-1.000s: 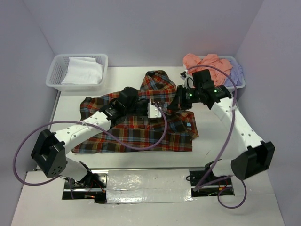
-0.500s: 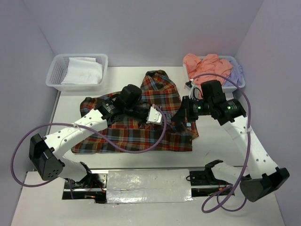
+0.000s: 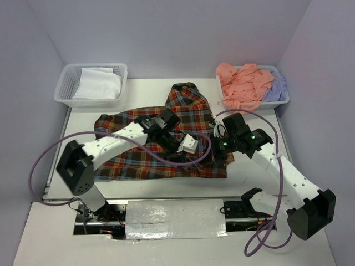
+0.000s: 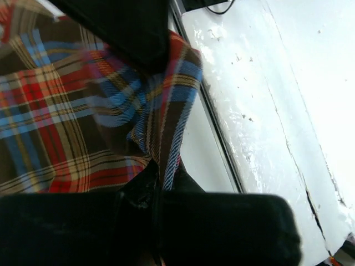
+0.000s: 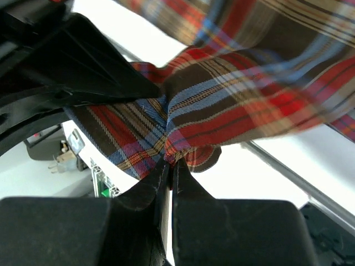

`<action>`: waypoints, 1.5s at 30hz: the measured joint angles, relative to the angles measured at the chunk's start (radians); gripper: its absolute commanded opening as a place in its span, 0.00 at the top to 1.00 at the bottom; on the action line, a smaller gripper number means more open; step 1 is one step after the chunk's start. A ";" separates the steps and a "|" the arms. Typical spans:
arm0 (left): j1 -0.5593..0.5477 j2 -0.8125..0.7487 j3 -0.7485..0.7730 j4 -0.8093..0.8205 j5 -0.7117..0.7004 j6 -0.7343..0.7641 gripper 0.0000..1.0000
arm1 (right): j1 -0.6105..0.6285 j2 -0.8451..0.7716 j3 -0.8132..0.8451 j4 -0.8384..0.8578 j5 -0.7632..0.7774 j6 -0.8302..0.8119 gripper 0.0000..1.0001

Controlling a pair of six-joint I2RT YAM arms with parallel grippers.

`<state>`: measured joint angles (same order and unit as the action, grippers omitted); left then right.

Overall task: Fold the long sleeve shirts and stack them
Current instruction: Fold the shirt

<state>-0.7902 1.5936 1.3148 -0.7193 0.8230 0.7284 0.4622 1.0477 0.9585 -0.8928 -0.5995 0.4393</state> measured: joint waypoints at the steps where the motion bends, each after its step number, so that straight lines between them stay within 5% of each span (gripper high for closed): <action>1: 0.004 0.052 0.035 -0.034 0.021 0.006 1.00 | -0.004 0.014 -0.015 0.000 0.005 -0.002 1.00; 9: 0.097 0.353 0.220 -0.154 0.084 0.021 1.00 | -0.092 0.234 -0.054 0.128 0.018 -0.019 1.00; 10: 0.107 0.356 0.208 -0.132 0.079 -0.001 1.00 | -0.098 0.266 -0.054 0.151 0.014 -0.019 0.91; 13: 0.119 0.354 0.174 -0.043 0.047 -0.064 0.90 | -0.125 0.336 -0.047 0.199 0.008 -0.020 0.83; 17: 0.145 0.351 0.108 0.093 -0.015 -0.166 0.57 | -0.200 0.400 -0.035 0.198 0.046 -0.041 0.77; 23: 0.220 0.351 0.045 0.278 -0.136 -0.330 0.42 | -0.301 0.515 -0.016 0.190 0.121 -0.051 0.65; 36: 0.253 0.351 0.038 0.418 -0.234 -0.500 0.33 | -0.316 0.439 0.074 0.213 0.175 -0.095 0.52; 39: 0.253 0.349 0.038 0.399 -0.264 -0.494 0.15 | -0.310 0.394 0.040 0.209 0.203 -0.093 0.45; 40: 0.253 0.344 0.038 0.388 -0.277 -0.492 0.02 | -0.306 0.383 0.022 0.206 0.213 -0.089 0.43; 45: 0.253 0.280 0.037 0.328 -0.357 -0.448 0.01 | -0.271 0.333 -0.114 0.197 0.237 -0.049 0.39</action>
<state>-0.5369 1.8740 1.3521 -0.3912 0.4656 0.2806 0.1909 1.3811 0.8448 -0.6956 -0.3626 0.3901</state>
